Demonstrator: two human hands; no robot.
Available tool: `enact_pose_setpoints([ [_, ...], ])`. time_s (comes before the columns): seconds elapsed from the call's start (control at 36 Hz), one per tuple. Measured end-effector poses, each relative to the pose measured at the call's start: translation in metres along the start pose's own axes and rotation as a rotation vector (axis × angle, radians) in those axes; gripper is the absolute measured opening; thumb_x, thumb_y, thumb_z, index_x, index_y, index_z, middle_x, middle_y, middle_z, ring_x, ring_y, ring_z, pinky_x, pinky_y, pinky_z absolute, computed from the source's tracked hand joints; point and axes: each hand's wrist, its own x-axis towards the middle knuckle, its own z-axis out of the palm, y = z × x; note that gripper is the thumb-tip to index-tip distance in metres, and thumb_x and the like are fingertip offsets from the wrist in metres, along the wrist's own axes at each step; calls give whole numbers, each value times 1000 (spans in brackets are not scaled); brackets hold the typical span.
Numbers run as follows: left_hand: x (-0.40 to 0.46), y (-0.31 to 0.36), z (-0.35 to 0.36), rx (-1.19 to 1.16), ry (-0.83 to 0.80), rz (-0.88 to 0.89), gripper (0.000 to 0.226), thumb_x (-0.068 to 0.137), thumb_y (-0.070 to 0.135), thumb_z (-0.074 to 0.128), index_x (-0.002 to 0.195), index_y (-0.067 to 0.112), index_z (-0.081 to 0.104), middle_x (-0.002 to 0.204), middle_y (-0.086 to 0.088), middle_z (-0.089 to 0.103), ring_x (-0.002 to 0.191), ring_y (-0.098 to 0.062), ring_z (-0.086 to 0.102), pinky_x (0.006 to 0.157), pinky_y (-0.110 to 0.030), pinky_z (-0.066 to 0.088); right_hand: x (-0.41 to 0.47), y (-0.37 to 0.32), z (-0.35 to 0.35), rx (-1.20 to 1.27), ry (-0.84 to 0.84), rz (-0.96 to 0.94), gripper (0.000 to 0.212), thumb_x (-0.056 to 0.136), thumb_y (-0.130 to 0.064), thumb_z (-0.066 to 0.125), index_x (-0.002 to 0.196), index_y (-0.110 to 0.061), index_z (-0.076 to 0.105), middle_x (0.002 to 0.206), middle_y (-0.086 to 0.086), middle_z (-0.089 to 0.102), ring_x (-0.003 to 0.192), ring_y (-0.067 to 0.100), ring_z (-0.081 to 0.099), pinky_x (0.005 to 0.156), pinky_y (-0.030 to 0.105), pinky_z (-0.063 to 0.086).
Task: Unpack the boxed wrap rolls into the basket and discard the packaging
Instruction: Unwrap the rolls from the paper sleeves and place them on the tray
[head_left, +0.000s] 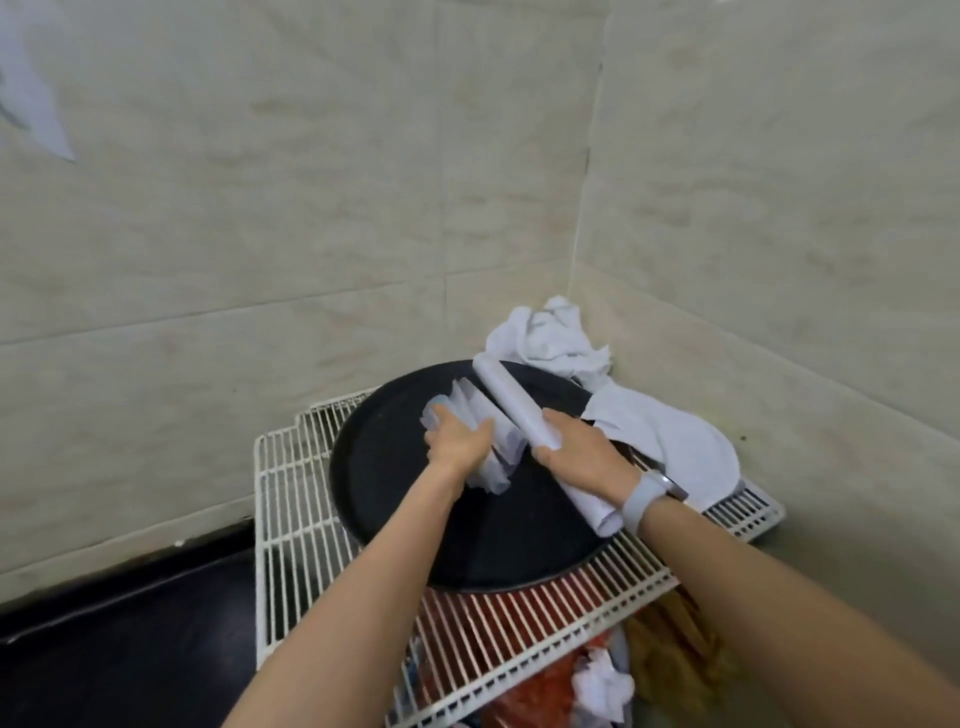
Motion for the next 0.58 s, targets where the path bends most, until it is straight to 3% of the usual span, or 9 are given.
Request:
enact_pose_setpoints([
  [0.11, 9, 1, 6, 124, -14, 43, 73, 90, 43, 45, 148, 14, 13, 151, -18, 25, 131, -37, 37, 108, -46, 37, 11, 9, 1, 69, -38, -46, 32, 82, -22, 57, 112, -13, 53, 112, 8, 63, 104, 28, 58, 88, 40, 46],
  [0.25, 10, -6, 4, 249, 30, 128, 60, 93, 34, 40, 145, 12, 23, 152, -20, 22, 131, -37, 36, 107, -45, 38, 10, 11, 1, 128, -76, -58, 57, 84, -31, 61, 135, -14, 40, 134, 7, 51, 121, 26, 49, 96, 32, 39],
  [0.33, 8, -12, -2, 340, 44, 218, 57, 94, 28, 38, 146, 10, 23, 152, -19, 24, 131, -35, 37, 108, -42, 36, 11, 9, 8, 107, -83, -73, 59, 83, -35, 59, 136, -14, 41, 135, 11, 51, 121, 27, 49, 99, 36, 40],
  [0.44, 3, -18, -4, 495, -14, 245, 40, 95, 27, 35, 127, 5, 39, 138, -18, 39, 115, -35, 48, 97, -48, 42, 24, 21, 28, 51, -86, -41, 50, 80, -46, 41, 115, -11, 50, 108, 23, 58, 96, 39, 56, 81, 40, 45],
  [0.58, -7, -14, -10, 648, -40, 250, 36, 95, 33, 33, 123, 11, 40, 133, -15, 41, 112, -33, 47, 96, -52, 41, 11, 17, 23, -66, -84, -57, 47, 97, -31, 27, 140, -14, 29, 133, 21, 43, 119, 42, 42, 100, 48, 37],
])
